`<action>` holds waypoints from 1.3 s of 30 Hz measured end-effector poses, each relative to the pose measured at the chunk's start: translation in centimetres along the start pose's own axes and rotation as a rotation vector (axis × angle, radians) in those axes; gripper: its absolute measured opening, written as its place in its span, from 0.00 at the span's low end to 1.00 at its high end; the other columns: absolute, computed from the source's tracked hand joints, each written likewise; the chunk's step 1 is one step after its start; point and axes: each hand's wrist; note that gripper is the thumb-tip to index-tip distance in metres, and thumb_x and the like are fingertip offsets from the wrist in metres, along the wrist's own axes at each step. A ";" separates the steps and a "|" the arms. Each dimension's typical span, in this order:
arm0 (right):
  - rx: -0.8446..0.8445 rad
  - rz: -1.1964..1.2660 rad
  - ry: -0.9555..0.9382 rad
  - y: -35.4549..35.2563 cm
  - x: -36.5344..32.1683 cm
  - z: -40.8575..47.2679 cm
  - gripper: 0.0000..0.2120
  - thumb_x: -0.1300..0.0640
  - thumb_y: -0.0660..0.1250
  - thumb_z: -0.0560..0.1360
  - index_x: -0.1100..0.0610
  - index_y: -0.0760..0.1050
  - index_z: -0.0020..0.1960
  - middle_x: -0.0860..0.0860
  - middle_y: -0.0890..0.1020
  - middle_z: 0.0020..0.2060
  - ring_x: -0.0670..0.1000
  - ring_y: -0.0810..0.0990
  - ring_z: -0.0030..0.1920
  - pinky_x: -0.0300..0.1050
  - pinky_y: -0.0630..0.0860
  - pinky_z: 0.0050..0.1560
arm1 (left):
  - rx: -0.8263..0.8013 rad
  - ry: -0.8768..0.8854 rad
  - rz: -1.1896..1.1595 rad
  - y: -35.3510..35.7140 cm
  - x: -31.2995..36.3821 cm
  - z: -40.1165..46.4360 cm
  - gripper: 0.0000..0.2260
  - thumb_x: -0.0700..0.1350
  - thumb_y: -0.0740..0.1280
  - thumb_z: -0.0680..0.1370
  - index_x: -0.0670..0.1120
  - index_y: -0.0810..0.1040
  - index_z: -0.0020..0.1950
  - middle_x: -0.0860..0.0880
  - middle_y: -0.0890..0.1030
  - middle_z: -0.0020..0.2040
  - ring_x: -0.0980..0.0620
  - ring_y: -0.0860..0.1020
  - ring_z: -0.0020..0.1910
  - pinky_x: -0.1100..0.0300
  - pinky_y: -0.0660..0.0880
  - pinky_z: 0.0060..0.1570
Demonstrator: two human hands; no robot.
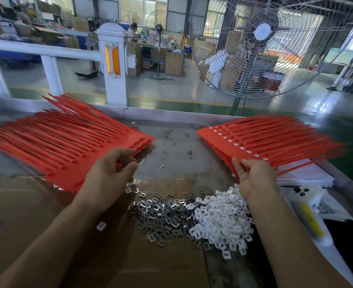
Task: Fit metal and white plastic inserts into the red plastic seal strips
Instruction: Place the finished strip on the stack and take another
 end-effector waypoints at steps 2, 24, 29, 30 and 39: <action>-0.009 0.027 0.026 0.3 0.0 -0.3 0.17 0.77 0.58 0.79 0.66 0.73 0.65 0.61 0.75 0.62 0.53 0.79 0.48 0.46 0.83 0.47 | 0.012 -0.036 -0.010 -0.1 -0.1 0.0 0.13 0.45 0.71 0.79 0.53 0.79 0.63 0.58 0.85 0.48 0.55 0.85 0.40 0.49 0.82 0.43; -0.215 0.154 0.269 0.4 0.2 -2.5 0.21 0.50 0.58 0.87 0.69 0.74 0.54 0.61 0.85 0.38 0.53 0.86 0.29 0.41 0.79 0.25 | 0.111 -0.243 0.853 -2.8 0.3 0.2 0.27 0.64 0.60 0.80 0.47 0.72 0.71 0.43 0.72 0.72 0.38 0.66 0.72 0.41 0.58 0.71; -0.318 -0.104 0.179 0.9 0.9 -3.5 0.13 0.57 0.57 0.85 0.60 0.77 0.48 0.53 0.85 0.31 0.46 0.82 0.26 0.34 0.75 0.24 | 0.143 -0.216 0.849 -3.7 0.2 0.7 0.23 0.61 0.63 0.80 0.48 0.75 0.68 0.41 0.79 0.65 0.37 0.73 0.66 0.41 0.65 0.65; -0.343 -0.142 0.170 1.0 1.1 -3.7 0.13 0.58 0.58 0.85 0.59 0.78 0.47 0.52 0.85 0.31 0.46 0.82 0.26 0.34 0.74 0.24 | 0.160 -0.177 0.865 -3.8 0.3 0.8 0.20 0.61 0.64 0.80 0.48 0.78 0.63 0.41 0.81 0.60 0.37 0.76 0.62 0.42 0.67 0.61; -0.453 -0.318 0.105 1.1 1.6 -4.2 0.10 0.59 0.60 0.84 0.59 0.79 0.50 0.52 0.86 0.35 0.46 0.81 0.28 0.35 0.74 0.25 | 0.360 -0.013 0.793 -3.0 0.9 1.0 0.20 0.55 0.58 0.84 0.44 0.79 0.42 0.40 0.80 0.34 0.36 0.78 0.34 0.50 0.75 0.36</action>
Point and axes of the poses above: each hand's wrist, its own z-axis towards the middle knuckle, its own y-axis out of the palm, x = y × z
